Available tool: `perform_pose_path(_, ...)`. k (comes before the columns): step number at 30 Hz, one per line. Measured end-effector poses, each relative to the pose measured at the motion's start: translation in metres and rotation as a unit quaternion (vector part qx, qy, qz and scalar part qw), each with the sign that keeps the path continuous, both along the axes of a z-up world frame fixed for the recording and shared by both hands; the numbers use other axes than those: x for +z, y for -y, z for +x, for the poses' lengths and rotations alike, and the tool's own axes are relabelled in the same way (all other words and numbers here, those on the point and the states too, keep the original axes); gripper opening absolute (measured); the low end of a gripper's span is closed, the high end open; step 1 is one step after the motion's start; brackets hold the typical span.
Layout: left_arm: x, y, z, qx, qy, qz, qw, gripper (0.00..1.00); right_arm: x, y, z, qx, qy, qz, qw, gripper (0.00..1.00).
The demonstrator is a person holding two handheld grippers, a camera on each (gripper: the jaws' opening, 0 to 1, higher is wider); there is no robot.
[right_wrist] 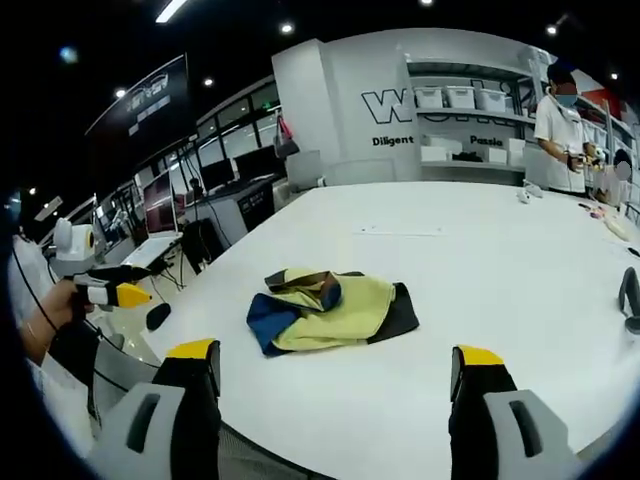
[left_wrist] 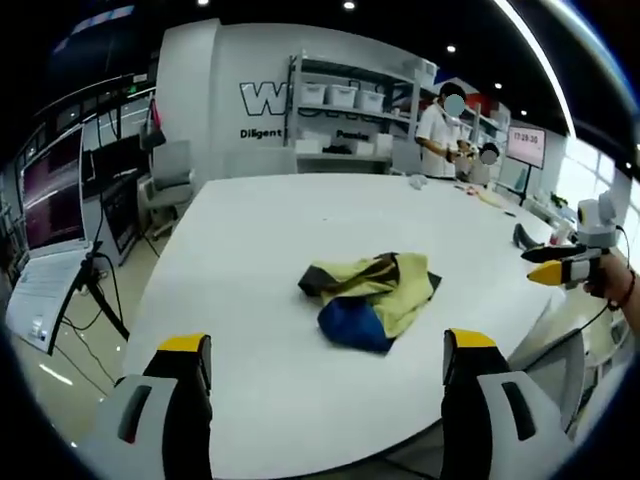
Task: Fold the garment on the visible template until the final outline fits inside the template.
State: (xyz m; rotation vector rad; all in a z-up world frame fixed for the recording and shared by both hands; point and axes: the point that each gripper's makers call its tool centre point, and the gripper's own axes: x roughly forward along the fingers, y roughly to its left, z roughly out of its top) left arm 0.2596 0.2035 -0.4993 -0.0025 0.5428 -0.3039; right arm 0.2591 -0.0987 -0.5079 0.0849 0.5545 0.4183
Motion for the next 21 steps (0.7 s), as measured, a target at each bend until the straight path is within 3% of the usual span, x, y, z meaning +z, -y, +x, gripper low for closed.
perform_pose_path(21, 0.0018, -0.0056, 0.0047, 0.009, 0.000, 0.004, 1.0000, 0.91, -0.0017, 0.0021, 0.0020, -0.006, -0.006, 0.007, 0.9999, 0.92)
